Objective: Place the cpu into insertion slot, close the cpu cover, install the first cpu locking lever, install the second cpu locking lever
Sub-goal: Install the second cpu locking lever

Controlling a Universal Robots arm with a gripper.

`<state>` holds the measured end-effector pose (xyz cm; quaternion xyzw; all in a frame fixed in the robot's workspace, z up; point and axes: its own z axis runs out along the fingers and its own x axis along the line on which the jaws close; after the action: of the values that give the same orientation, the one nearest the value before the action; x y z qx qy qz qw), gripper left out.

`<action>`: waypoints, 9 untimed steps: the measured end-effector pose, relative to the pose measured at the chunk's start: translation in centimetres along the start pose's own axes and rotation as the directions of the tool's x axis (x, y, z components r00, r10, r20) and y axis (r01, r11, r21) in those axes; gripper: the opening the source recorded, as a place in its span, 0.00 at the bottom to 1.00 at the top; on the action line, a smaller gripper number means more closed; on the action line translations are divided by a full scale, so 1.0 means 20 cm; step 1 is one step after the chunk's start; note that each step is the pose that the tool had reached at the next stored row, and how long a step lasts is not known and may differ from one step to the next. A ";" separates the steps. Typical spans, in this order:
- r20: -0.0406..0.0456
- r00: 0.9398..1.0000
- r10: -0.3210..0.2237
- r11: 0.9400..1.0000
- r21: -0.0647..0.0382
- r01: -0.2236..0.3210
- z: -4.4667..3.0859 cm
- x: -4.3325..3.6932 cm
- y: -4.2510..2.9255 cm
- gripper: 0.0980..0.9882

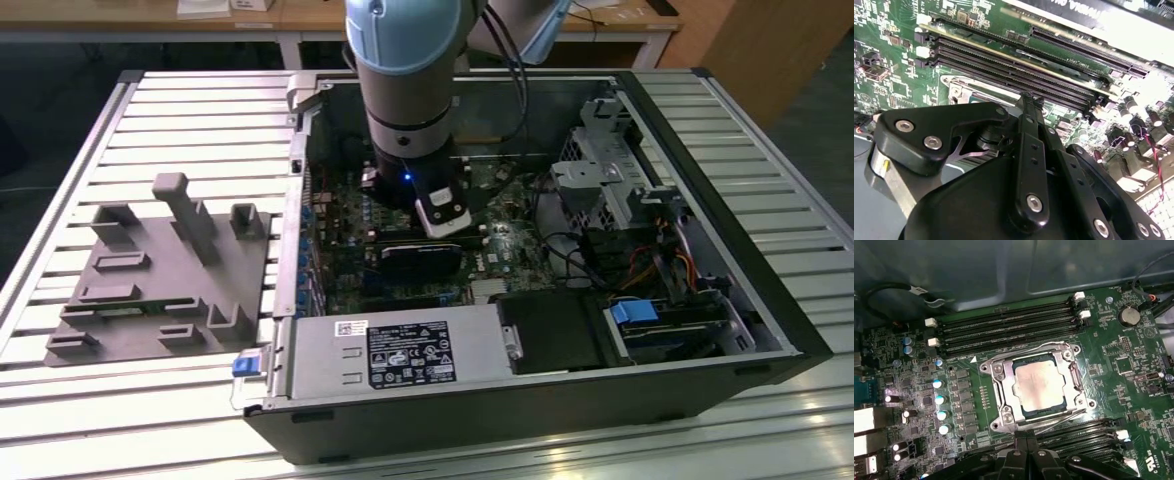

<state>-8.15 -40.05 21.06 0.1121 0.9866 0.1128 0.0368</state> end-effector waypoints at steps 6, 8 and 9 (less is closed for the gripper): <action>0.005 1.000 0.001 0.999 -0.045 -0.001 0.000 0.009 -0.038 0.00; 0.006 1.000 0.001 0.998 -0.058 -0.001 -0.001 0.011 -0.053 0.00; 0.007 1.000 0.001 0.998 -0.063 -0.001 0.000 0.011 -0.061 0.00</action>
<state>-8.63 -41.15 20.77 0.1119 0.9823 0.1436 0.0438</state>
